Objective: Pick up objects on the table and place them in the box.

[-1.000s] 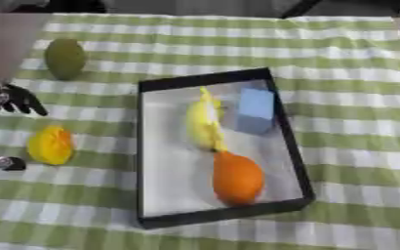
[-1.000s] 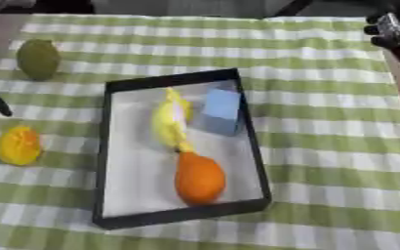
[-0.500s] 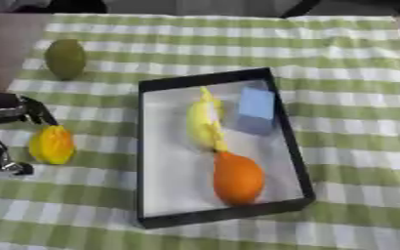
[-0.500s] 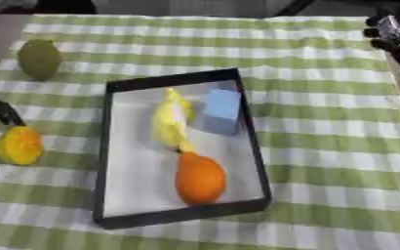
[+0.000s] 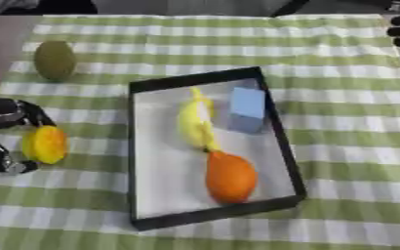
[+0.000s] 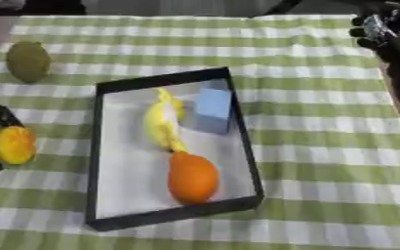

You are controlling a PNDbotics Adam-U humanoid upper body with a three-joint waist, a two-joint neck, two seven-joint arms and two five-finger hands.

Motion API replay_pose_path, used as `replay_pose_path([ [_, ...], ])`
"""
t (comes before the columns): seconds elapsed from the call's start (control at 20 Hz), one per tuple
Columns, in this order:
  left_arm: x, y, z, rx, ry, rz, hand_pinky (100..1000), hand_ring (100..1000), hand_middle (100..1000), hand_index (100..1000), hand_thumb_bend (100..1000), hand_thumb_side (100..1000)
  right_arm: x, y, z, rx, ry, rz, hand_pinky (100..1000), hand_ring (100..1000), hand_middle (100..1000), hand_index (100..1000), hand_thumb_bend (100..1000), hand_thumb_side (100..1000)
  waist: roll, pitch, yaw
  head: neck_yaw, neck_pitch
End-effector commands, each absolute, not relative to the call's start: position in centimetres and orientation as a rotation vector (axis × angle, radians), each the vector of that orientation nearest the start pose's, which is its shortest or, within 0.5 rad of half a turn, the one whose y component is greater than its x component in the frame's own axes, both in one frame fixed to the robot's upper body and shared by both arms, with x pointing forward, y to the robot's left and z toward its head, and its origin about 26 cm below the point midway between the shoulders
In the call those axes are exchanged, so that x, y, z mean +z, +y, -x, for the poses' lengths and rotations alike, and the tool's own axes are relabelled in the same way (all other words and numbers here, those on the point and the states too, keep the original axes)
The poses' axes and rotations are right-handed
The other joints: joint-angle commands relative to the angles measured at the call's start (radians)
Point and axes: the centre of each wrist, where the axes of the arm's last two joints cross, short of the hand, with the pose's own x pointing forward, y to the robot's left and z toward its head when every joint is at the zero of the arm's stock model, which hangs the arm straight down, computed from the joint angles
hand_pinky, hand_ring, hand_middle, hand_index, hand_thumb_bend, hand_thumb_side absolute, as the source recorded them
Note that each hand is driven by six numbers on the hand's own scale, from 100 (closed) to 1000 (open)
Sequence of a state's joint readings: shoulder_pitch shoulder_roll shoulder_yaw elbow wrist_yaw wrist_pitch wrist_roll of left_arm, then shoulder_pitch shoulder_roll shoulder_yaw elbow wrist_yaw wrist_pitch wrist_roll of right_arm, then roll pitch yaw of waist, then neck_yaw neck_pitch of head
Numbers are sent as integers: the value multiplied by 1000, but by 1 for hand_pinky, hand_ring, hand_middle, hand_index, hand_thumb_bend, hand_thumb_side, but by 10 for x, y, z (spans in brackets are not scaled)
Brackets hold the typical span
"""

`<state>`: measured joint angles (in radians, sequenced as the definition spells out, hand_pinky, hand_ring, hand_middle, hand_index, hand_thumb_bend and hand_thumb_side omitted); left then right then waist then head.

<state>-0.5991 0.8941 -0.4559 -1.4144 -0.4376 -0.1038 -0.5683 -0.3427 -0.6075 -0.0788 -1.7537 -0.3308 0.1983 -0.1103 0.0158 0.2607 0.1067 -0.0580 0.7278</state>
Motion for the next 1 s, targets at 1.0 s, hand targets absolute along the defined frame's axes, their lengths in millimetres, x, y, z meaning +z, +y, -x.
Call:
replay_pose_path([
  [1.0,272,294,-340,-1680,-1624,-785,715,690,615,592,100,100,218,-350,-329,193,-1938,270,884,786,702,813,100,522,8,-26,2,-21,5],
])
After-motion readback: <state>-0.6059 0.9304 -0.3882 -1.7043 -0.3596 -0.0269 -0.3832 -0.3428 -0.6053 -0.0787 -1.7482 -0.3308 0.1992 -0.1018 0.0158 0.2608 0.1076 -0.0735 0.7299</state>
